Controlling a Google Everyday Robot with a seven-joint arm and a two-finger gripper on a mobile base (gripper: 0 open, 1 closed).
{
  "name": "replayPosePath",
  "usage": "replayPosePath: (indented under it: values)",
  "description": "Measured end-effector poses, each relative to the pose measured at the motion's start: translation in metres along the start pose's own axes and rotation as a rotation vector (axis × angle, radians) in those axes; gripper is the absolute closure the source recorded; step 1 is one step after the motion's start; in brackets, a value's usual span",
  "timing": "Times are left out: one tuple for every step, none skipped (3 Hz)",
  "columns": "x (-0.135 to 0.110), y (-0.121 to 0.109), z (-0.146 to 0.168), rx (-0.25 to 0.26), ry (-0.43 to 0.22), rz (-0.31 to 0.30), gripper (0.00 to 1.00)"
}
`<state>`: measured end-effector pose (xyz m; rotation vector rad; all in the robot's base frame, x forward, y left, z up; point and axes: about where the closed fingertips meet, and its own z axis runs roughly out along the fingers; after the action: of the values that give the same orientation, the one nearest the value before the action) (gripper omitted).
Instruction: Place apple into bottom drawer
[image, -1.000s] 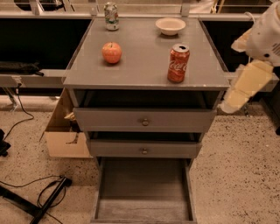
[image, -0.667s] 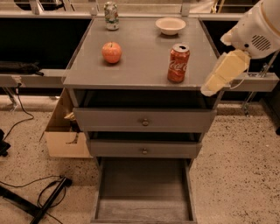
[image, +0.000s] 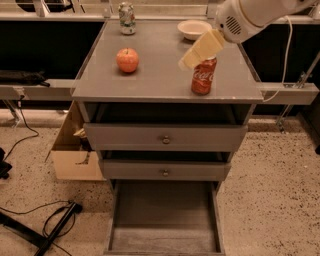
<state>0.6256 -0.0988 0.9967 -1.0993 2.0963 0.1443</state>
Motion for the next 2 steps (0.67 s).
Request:
replayPosePath:
  values:
    - [-0.0347,-0.0028,0.0257,0.030,-0.111,0.057,0.00]
    - [-0.0356,-0.0032,0.0254,0.032,-0.114,0.056,0.00]
